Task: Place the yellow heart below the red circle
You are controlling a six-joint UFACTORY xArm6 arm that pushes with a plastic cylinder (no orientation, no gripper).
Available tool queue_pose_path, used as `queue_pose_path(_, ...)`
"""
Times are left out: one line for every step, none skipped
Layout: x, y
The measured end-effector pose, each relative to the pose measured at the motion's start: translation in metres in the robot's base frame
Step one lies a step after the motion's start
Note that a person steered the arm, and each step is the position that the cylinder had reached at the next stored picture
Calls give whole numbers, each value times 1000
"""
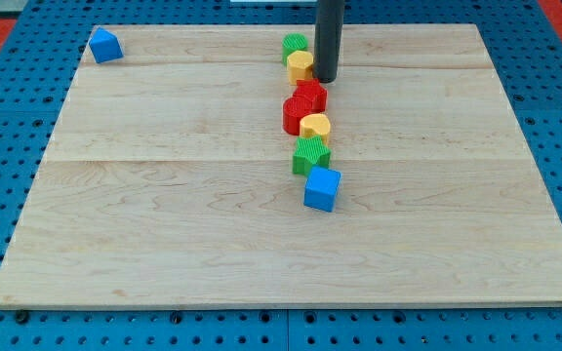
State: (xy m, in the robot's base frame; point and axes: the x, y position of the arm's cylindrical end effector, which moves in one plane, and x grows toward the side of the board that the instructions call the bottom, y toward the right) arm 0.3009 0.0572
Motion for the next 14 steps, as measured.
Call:
queue_pose_path(15, 14)
queue_pose_path(38, 15)
queue_pose_path(40, 5)
queue_pose_path(38, -21)
queue_pose_path(46, -11)
queue_pose_path(81, 0)
queue_pose_path(100, 6)
queue_pose_path(110, 23)
queue_pose_path(118, 35)
queue_pose_path(119, 26)
queue_pose_path(119, 17)
queue_pose_path(119, 8)
queue_pose_path(119, -4)
queue_pose_path(119, -7)
